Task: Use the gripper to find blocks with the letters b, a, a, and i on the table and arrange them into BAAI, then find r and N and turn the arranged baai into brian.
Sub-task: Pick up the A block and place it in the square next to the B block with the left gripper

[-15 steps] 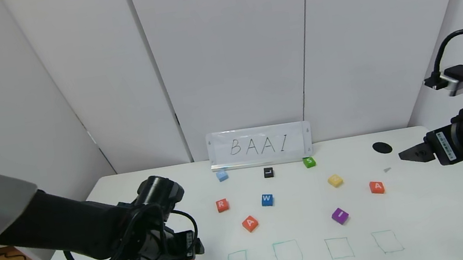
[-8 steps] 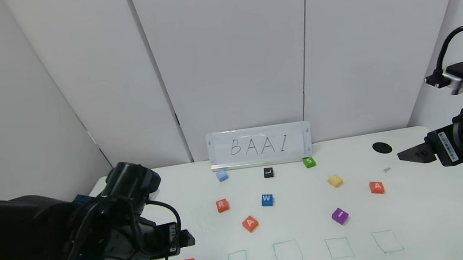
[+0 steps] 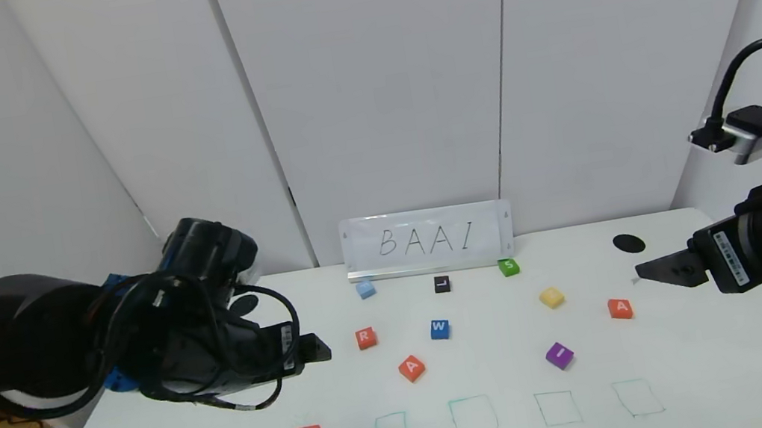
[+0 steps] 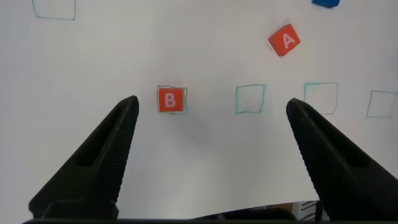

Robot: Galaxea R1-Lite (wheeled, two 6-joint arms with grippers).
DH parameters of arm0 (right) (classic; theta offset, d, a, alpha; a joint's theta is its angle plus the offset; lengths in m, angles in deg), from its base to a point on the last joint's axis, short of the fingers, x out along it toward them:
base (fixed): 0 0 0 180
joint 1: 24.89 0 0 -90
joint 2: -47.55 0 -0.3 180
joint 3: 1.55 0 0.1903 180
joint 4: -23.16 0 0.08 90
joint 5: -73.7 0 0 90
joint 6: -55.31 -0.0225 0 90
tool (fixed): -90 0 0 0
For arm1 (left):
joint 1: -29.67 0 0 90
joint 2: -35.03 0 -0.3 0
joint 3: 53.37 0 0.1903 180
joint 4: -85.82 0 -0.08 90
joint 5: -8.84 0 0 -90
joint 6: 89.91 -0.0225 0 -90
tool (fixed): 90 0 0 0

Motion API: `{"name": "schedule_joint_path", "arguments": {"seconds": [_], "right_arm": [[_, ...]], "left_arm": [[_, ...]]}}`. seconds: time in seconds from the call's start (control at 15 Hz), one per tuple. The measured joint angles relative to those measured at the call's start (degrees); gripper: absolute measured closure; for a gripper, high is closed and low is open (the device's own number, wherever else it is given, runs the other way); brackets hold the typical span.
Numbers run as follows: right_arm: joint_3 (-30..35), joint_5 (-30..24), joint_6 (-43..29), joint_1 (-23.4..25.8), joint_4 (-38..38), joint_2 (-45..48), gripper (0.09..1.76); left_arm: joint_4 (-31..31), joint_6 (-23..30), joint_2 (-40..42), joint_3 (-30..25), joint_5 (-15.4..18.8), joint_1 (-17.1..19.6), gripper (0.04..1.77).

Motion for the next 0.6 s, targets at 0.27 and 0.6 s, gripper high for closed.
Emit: {"name": "schedule_joint_path", "arguments": {"seconds": [0.27,0.6], "right_arm": [[0.33,4.22,-0.07,-0.62,0.22,0.33,0.08],[1.21,4.53,0.0,-1.95,0.98,1.66,0.08]], "left_arm": [[11.87,9.52,-6.01,14.06,0.46,-0.95,0.11],[24.32,20.99,-13.48,29.88,4.38,-2.18,0.11]]}}
